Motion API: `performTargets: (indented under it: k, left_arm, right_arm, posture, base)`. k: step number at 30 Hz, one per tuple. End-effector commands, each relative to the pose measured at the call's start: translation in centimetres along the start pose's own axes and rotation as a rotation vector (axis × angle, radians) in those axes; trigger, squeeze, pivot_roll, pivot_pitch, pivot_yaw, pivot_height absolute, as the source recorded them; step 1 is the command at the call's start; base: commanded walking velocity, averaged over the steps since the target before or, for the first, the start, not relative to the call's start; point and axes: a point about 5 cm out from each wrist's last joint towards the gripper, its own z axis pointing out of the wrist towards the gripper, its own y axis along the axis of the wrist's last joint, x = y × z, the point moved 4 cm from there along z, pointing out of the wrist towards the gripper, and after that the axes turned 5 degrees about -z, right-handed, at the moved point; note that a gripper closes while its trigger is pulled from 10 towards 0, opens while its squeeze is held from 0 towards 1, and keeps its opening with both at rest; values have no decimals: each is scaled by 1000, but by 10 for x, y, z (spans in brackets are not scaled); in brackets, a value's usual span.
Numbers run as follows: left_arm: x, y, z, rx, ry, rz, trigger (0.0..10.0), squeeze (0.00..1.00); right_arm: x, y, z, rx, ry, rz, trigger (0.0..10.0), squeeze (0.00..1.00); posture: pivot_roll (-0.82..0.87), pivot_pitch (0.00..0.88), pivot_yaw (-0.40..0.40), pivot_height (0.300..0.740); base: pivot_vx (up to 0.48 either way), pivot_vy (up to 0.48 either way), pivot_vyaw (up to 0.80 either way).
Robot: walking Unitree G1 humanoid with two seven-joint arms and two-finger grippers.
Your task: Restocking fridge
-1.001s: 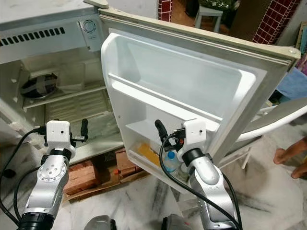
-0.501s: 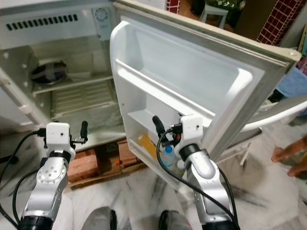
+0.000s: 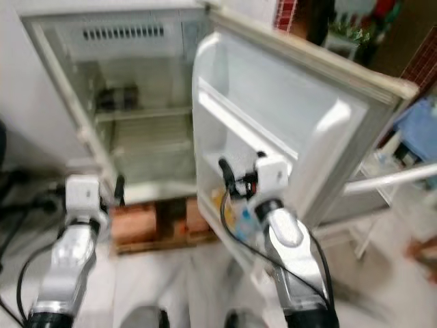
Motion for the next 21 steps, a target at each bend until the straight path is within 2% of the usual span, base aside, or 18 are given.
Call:
performTargets:
  k: [1, 5, 10, 13, 17, 21]
  left_arm:
    - [-1, 2, 1, -3, 2, 7, 10000, 0]
    - [-1, 1, 1, -1, 2, 9, 10000, 0]
    - [-3, 0, 0, 2, -9, 23, 10000, 0]
    - [-4, 0, 1, 3, -13, 23, 10000, 0]
    - [-4, 0, 2, 11, -20, 20, 10000, 0]
    - [-3, 0, 3, 8, -22, 33, 10000, 0]
  right_arm:
    - [0, -1, -2, 7, 32, 7, 10000, 0]
    - [3, -5, -5, 40, 81, 36, 10000, 0]
    - [3, -7, -10, 43, 86, 12, 10000, 0]
    - [3, -7, -11, 35, 69, 38, 10000, 0]
    - [0, -5, -8, 9, 18, -15, 10000, 0]
    - [-4, -6, -6, 11, -4, -14, 10000, 0]
  posture:
    - [76, 7, -13, 740]
    - [70, 9, -14, 740]
    - [67, 12, -14, 740]
    - [68, 13, -11, 740]
    - [69, 14, -9, 740]
    - [71, 13, -9, 740]
  base:
    - [0, 0, 0]
    - [0, 0, 0]
    - [0, 0, 0]
    - [0, -266, 0]
    - [0, -412, 0]
    - [0, -480, 0]
